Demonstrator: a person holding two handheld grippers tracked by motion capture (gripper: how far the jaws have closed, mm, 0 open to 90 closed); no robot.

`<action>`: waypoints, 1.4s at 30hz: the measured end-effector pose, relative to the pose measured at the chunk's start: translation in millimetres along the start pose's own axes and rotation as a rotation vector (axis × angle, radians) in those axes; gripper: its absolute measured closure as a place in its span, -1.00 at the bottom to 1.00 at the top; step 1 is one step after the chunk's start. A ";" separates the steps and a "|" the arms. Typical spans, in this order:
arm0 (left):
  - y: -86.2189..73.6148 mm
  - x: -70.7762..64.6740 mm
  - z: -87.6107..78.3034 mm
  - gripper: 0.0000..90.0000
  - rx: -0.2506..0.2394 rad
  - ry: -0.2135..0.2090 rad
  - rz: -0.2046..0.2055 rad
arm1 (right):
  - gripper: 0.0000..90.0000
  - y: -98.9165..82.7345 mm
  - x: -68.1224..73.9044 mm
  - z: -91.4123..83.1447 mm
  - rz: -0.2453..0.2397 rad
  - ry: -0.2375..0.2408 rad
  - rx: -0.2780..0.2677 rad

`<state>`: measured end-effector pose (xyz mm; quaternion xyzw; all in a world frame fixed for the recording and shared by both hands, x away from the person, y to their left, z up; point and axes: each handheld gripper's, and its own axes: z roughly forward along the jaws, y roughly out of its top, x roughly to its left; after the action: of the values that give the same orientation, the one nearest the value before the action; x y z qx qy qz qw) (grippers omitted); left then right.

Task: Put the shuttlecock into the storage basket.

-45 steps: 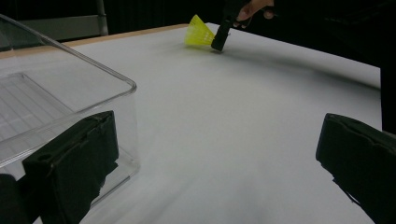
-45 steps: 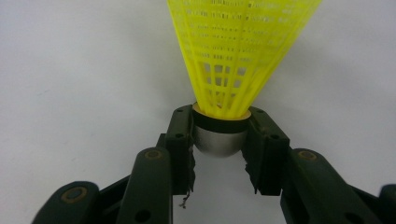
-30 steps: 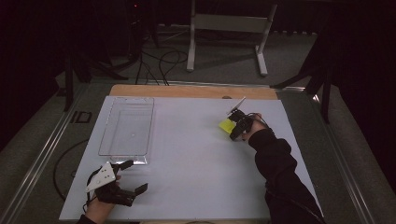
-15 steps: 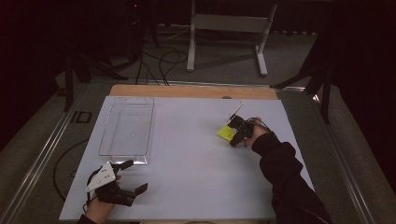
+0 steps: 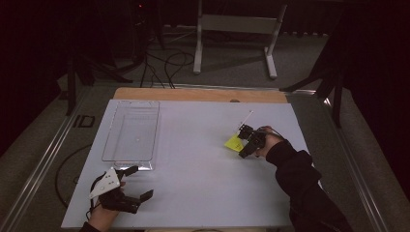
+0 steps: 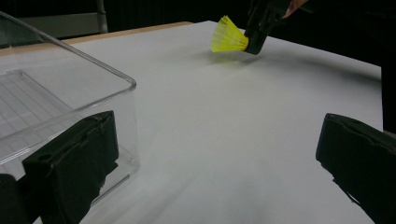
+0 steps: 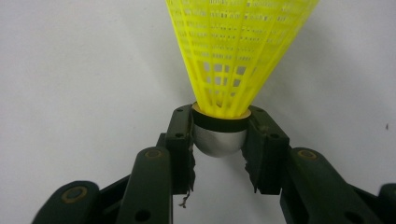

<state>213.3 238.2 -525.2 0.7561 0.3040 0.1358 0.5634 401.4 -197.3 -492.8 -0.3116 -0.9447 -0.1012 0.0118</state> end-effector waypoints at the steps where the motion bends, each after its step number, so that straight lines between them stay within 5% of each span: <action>1: 0.0 0.0 0.0 -1.00 0.000 0.000 0.000 | 0.45 0.0 0.0 0.0 0.000 0.000 0.000; 42: 0.1 -0.4 0.6 -1.00 0.008 -0.001 0.001 | 0.45 -16.1 56.6 -25.5 -0.322 0.083 -0.085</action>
<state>213.3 237.5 -525.3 0.7584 0.3040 0.1346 0.5606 345.2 -181.9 -465.9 -0.1521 -0.9760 -0.1544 0.0214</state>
